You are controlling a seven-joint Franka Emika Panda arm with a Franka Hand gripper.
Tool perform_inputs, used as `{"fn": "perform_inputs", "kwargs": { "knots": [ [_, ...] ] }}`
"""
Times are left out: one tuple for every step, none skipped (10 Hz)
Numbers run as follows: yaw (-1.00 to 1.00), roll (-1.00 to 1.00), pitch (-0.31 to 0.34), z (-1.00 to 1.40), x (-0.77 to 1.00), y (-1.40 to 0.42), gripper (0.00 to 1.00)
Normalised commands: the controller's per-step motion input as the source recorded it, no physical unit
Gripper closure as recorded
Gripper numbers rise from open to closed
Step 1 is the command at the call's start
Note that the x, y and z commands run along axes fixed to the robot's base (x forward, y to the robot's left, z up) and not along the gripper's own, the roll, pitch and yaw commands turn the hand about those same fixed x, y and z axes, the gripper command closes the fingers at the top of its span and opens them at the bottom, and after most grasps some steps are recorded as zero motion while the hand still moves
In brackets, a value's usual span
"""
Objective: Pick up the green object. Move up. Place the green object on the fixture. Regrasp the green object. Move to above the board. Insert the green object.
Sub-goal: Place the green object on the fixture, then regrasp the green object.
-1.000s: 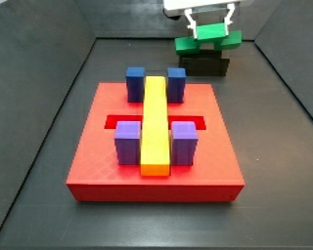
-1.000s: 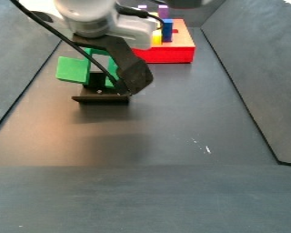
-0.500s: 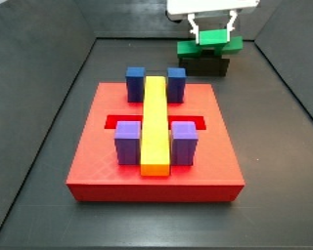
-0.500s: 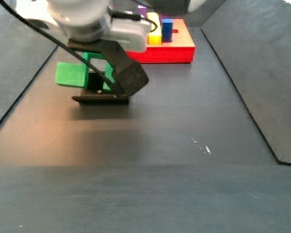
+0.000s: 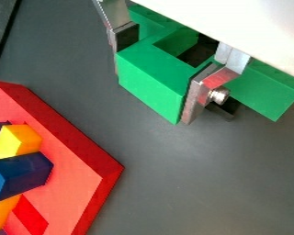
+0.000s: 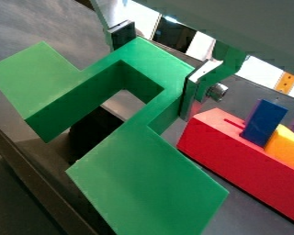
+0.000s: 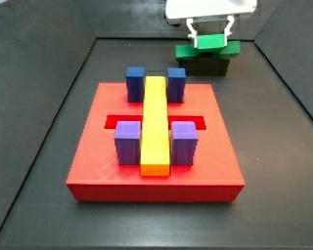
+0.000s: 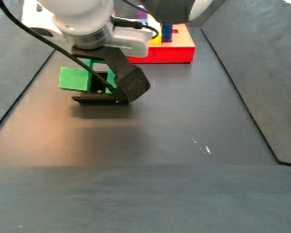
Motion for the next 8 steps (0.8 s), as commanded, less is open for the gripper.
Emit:
{"fn": "perform_inputs", "kwargs": {
  "knots": [
    [0.0, 0.0, 0.0, 0.0, 0.0, 0.0, 1.0],
    [0.0, 0.0, 0.0, 0.0, 0.0, 0.0, 0.0],
    [0.0, -0.27, 0.006, 0.2, 0.09, 0.12, 0.0],
    [0.0, -0.15, 0.066, 0.29, 0.01, 0.15, 0.0],
    [-0.01, -0.07, 0.174, 0.46, 0.0, 0.16, 0.0],
    [0.0, -0.01, 0.149, 0.49, 0.01, 0.1, 0.0],
    [0.0, 0.24, 0.209, 0.52, 0.0, 0.0, 0.0],
    [0.0, 0.0, 0.051, 0.76, 0.0, 0.0, 0.0]
  ]
}}
